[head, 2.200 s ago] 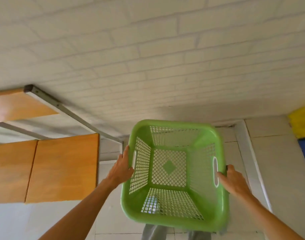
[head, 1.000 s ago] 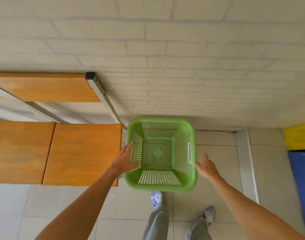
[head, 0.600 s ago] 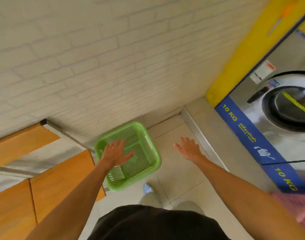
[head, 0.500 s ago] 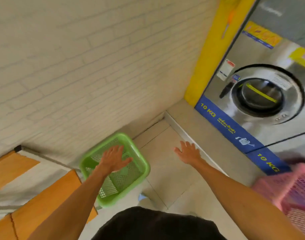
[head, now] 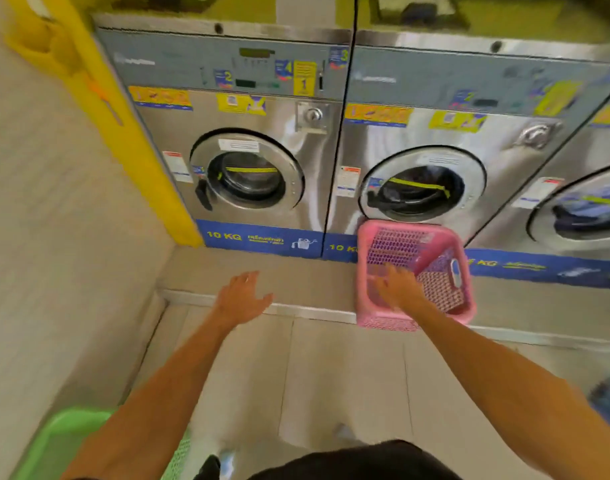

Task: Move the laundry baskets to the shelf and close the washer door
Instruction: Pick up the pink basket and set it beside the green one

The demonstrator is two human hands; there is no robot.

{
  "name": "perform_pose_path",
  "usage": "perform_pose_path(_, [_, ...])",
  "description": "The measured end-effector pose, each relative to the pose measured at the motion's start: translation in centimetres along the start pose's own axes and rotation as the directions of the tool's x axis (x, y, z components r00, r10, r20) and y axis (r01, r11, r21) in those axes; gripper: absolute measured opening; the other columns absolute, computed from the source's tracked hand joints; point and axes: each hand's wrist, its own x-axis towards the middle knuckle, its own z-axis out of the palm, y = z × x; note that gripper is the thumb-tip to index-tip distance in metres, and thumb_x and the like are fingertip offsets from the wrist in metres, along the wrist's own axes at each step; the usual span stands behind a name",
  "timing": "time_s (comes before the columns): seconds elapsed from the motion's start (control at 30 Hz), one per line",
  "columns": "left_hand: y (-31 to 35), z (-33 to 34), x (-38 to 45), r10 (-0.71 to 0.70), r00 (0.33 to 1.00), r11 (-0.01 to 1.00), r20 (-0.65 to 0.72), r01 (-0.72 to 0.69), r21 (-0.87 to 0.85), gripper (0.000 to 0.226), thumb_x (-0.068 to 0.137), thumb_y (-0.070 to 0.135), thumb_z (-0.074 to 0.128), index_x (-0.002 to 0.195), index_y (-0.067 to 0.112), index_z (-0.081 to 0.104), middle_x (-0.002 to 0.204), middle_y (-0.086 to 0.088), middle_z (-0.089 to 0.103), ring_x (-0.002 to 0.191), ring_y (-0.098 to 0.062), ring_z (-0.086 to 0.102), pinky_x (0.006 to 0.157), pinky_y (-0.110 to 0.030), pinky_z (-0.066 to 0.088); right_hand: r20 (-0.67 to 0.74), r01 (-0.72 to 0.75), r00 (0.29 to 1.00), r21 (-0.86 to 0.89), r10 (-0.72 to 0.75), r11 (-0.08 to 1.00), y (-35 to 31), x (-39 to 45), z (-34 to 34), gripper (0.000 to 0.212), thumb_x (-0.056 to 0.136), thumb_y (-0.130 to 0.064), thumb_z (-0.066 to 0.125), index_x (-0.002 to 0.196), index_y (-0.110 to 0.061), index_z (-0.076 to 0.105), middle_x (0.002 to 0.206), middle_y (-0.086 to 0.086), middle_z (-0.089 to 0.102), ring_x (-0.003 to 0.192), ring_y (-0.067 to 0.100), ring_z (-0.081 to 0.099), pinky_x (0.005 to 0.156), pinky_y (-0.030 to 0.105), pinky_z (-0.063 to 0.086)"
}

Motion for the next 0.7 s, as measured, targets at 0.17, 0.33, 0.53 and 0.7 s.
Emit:
perform_pose_path(0.17, [10.8,2.4,4.6,0.131,0.991,0.991,0.018,-0.131,-0.015,0.075,0.09,0.049,0.06,0.149,0.01,0.033,0.151,-0.015,0.04,0.137,-0.034,0.038,0.109,-0.047,0.036,-0.074,-0.145,0.986,0.076,0.151,0.987,11.2,1.2,-2.9,0.054,0.092,-0.051,0.045,0.129,-0.012,0.05,0.125,0.021,0.059,0.116,0.041,0.058,0.096,0.053,0.047])
perform_pose_path(0.33, [16.3,4.5,8.7,0.189,0.979,0.98,0.075,-0.193,0.048,0.076,0.091,0.046,0.059,0.151,0.011,0.028,0.151,-0.015,0.039,0.134,-0.037,0.041,0.105,-0.049,0.04,-0.061,-0.25,0.963,0.161,0.263,0.955,15.8,3.0,-4.3,0.058,0.091,-0.047,0.051,0.136,-0.011,0.045,0.128,0.024,0.056,0.117,0.045,0.055,0.097,0.054,0.047])
perform_pose_path(0.53, [20.8,7.1,15.7,0.201,0.971,0.977,0.132,-0.209,0.047,0.07,0.091,0.043,0.058,0.147,0.01,0.032,0.145,-0.016,0.043,0.13,-0.036,0.043,0.099,-0.047,0.044,-0.004,-0.316,0.945,0.256,0.328,0.914,19.7,8.3,-4.6,0.058,0.085,-0.048,0.055,0.13,-0.012,0.047,0.122,0.019,0.06,0.109,0.041,0.06,0.094,0.053,0.05])
perform_pose_path(0.7, [23.1,10.3,21.7,0.184,0.964,0.982,0.194,-0.189,0.008,0.073,0.094,0.041,0.057,0.152,0.011,0.026,0.151,-0.014,0.039,0.136,-0.033,0.04,0.105,-0.047,0.042,0.026,-0.343,0.937,0.261,0.348,0.902,22.0,13.6,-3.7,0.047,0.09,-0.04,0.056,0.123,-0.007,0.049,0.112,0.019,0.062,0.099,0.038,0.063,0.085,0.051,0.054])
